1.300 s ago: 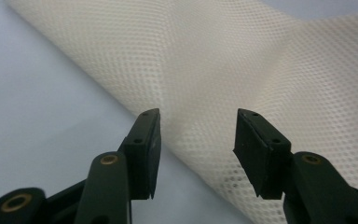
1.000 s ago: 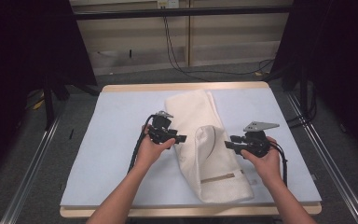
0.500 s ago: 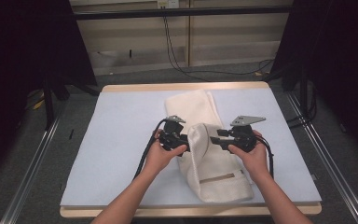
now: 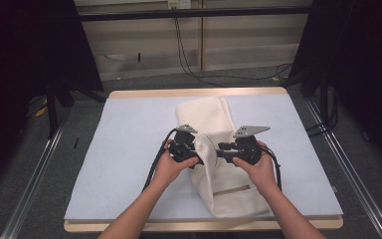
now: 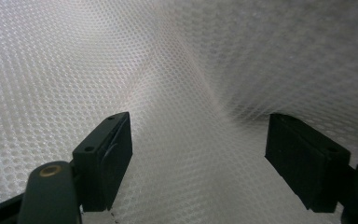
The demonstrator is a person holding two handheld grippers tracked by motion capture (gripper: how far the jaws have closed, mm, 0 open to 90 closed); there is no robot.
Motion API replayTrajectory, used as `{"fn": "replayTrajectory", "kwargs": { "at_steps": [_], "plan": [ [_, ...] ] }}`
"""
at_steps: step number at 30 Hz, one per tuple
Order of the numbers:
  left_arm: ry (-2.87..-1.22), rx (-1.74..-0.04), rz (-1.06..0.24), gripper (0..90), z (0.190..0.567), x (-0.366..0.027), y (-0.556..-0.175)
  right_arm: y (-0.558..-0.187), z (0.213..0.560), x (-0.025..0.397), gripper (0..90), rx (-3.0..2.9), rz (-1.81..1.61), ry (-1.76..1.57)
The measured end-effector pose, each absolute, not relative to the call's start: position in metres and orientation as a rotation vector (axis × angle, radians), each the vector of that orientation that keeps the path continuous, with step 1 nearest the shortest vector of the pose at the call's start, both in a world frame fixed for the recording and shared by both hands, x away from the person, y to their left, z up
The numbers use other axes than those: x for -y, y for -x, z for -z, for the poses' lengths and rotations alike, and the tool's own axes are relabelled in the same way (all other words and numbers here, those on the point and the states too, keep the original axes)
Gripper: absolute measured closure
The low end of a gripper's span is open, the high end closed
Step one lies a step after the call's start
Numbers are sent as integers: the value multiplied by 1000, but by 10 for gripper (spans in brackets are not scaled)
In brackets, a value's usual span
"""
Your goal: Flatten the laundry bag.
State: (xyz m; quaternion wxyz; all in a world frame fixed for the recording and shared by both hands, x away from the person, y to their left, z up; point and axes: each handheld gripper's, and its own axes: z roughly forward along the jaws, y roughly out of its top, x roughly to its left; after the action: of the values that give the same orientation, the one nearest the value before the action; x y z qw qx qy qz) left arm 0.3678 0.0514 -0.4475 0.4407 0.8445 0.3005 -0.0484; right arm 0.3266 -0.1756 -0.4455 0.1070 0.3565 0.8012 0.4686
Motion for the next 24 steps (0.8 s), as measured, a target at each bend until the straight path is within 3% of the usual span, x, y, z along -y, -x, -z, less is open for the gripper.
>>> {"fn": "replayTrajectory", "kwargs": {
  "at_steps": [4,15,24],
  "plan": [
    [-2089,-734,127,207,447,-52,-367,-326,446,174,736,-2373,-1388,-1045],
    [-2079,-702,182,150,452,-49,-368,-326,452,161,885,-2447,-1379,-979],
    [-2089,-630,293,479,451,-49,-368,-328,458,163,900,-2480,-1385,-983]
  ]
}}
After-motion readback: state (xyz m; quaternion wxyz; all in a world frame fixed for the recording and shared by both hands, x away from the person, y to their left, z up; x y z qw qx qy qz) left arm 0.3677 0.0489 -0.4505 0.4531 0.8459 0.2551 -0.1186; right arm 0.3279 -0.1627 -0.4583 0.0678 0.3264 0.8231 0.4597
